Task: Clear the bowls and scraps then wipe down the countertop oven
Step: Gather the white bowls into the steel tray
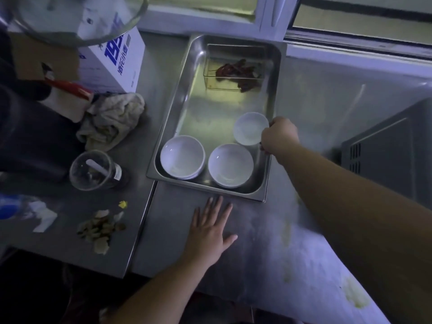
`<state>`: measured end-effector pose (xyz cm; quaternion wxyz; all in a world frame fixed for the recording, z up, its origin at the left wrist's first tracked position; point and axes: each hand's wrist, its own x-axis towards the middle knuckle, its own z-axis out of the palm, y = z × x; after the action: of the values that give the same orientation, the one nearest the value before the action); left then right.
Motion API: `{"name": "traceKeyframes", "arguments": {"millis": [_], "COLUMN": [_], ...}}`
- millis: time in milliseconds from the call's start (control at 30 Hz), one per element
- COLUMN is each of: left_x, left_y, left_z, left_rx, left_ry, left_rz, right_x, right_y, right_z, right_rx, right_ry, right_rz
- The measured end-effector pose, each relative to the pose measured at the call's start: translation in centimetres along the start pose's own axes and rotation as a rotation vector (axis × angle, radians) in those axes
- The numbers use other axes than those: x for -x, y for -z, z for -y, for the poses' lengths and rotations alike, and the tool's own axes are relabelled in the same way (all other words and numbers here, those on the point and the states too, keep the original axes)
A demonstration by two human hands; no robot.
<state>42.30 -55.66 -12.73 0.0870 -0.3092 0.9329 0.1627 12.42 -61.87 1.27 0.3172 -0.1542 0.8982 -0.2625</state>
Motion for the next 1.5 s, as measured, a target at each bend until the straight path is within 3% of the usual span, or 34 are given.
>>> {"name": "traceKeyframes", "arguments": {"millis": [200,400,500,833,1100,1233,1367,1500], "left_x": [0.0,0.0,0.0,0.0,0.0,-0.2,-0.4,-0.7], "left_y": [-0.3,-0.5,-0.5,-0.7,-0.7,-0.3,0.2,1.4], "left_z": [0.4,0.5,0.6,0.6,0.6,0.6,0.3,-0.4], "left_rx": [0.003,-0.01,-0.008,0.005,0.02,0.025,0.021,-0.034], "left_ry": [0.002,-0.001,0.0,0.013,0.021,0.017,0.043,0.051], "left_rz": [0.035,0.053,0.059,0.071,0.079,0.105,0.116,0.147], "right_x": [-2.3,-1.1,-2.6,-2.5,-1.4,0.0,0.6,3.4], "right_y": [-2.7,-2.8,-3.5,-3.8,-3.5,-2.4,-1.5,-0.7], "right_z": [0.7,2.1,1.6,1.4,2.1,2.1,0.8,-0.9], "right_rx": [0.116,0.666,0.883,1.162,1.04,0.794,0.349,0.212], "right_ry": [0.03,0.165,0.263,0.354,0.286,0.204,0.084,0.057], "right_rz": [0.008,0.187,0.2,0.247,0.264,0.224,0.114,0.061]}}
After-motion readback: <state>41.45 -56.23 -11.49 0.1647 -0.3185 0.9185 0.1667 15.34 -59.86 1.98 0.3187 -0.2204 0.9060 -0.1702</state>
